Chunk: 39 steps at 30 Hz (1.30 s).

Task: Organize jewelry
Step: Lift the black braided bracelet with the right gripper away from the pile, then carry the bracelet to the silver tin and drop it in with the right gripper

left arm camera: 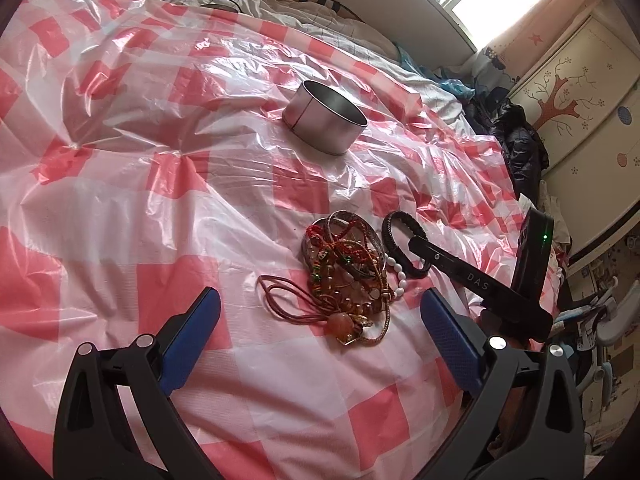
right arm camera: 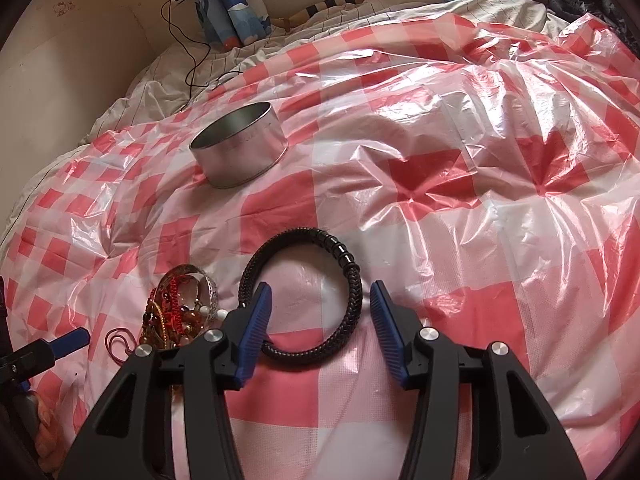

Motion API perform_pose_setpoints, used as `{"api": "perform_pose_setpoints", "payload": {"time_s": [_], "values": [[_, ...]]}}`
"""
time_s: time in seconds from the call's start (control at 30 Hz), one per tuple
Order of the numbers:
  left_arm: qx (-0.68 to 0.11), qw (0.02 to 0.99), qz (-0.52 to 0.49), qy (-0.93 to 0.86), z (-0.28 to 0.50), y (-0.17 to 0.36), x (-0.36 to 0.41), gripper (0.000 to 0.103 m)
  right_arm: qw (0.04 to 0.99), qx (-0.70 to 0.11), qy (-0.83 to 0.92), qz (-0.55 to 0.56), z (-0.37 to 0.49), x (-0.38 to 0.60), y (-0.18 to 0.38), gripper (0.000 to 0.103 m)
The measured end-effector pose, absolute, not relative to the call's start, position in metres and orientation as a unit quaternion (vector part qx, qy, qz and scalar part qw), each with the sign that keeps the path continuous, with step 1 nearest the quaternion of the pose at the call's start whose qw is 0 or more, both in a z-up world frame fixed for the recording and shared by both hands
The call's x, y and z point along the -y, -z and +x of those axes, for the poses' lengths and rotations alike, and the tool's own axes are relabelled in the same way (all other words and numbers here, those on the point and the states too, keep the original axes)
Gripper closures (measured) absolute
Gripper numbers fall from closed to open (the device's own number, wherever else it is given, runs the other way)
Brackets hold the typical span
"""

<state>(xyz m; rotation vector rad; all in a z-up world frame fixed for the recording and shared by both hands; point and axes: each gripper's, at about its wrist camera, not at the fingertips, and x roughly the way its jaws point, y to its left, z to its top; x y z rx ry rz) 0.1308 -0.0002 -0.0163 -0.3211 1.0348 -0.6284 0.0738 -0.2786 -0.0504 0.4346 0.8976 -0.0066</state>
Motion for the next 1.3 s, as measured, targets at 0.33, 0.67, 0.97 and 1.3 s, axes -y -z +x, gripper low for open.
{"api": "perform_pose_setpoints", "payload": {"time_s": [0.33, 0.67, 0.97, 1.3], "values": [[-0.479, 0.834, -0.037, 0.272, 0.124, 0.028, 0.031, 0.035, 0.878, -0.433, 0.000, 0.205, 0.076, 0.277, 0.052, 0.050], [-0.482, 0.825, -0.079, 0.283, 0.129, 0.037, 0.013, 0.100, 0.878, -0.434, -0.001, 0.202, 0.076, 0.276, 0.052, 0.048], [-0.437, 0.848, -0.070, 0.292, 0.120, 0.018, 0.008, 0.100, 0.872, -0.437, 0.011, 0.221, 0.075, 0.286, 0.055, 0.082], [-0.403, 0.862, -0.091, 0.294, 0.120, 0.003, -0.003, 0.100, 0.893, -0.392, 0.016, 0.220, 0.066, 0.292, 0.037, 0.093]]}}
